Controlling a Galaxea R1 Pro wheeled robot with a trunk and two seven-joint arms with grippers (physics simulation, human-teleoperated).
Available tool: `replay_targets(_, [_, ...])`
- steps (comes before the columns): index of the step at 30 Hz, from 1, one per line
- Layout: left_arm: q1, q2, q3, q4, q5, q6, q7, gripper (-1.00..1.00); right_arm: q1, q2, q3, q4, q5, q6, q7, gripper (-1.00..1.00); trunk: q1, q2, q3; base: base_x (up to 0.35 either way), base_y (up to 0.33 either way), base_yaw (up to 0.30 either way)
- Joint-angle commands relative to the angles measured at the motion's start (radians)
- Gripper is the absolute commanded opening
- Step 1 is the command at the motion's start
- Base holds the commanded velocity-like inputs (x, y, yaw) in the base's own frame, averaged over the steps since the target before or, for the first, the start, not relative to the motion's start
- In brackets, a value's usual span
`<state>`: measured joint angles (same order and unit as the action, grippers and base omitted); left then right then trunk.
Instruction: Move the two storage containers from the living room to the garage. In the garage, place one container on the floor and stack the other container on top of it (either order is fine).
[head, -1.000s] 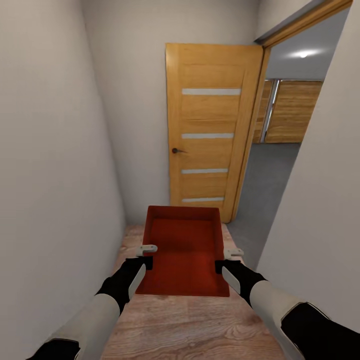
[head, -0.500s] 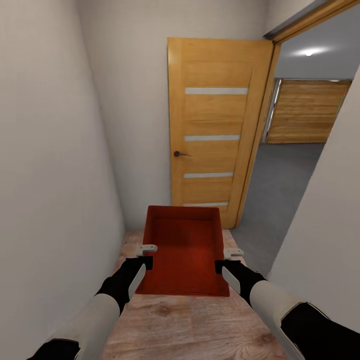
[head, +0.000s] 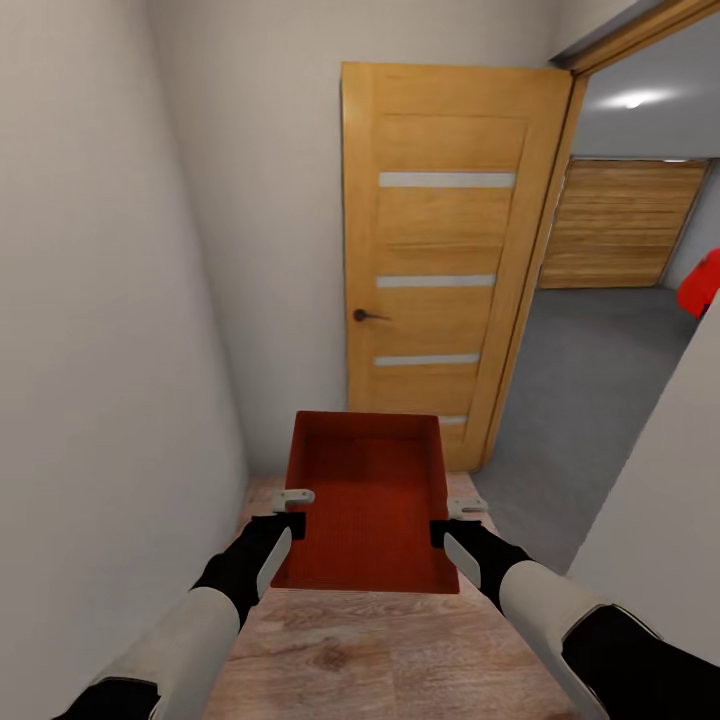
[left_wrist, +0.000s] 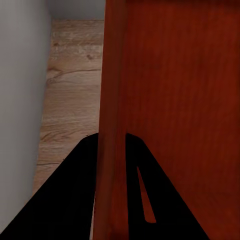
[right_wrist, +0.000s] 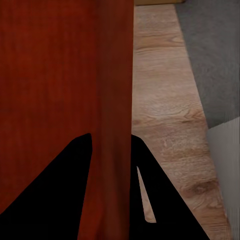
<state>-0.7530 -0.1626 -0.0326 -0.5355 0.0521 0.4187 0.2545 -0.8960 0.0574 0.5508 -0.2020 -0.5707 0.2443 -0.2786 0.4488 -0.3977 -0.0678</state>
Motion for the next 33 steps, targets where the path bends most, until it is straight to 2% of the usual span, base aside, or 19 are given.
replay_targets(1, [0.0, 0.001, -0.013, 0.018, 0.029, 0.037, 0.009, -1.0, -0.002, -0.01, -0.006, -0.005, 0.017, 0.006, -0.004, -1.0, 0.001, -0.002, -0.002, 0.321, 0.052, 0.0])
replay_targets(7, [0.0, 0.001, -0.012, 0.013, 0.029, 0.037, 0.009, -1.0, -0.002, -0.01, -0.006, -0.005, 0.017, 0.006, -0.004, -1.0, 0.001, -0.002, -0.002, 0.235, 0.015, -0.09])
replay_targets(23, [0.0, 0.001, -0.012, 0.012, 0.029, 0.037, 0.01, -1.0, -0.002, -0.01, -0.006, -0.005, 0.017, 0.006, -0.004, -1.0, 0.001, -0.002, -0.002, 0.005, 0.0, -0.221])
replay_targets(33, [0.0, 0.001, -0.013, 0.015, 0.029, 0.037, 0.011, -1.0, -0.002, -0.01, -0.006, -0.005, 0.017, 0.006, -0.003, -1.0, 0.001, -0.002, -0.002, 0.034, 0.013, -0.029])
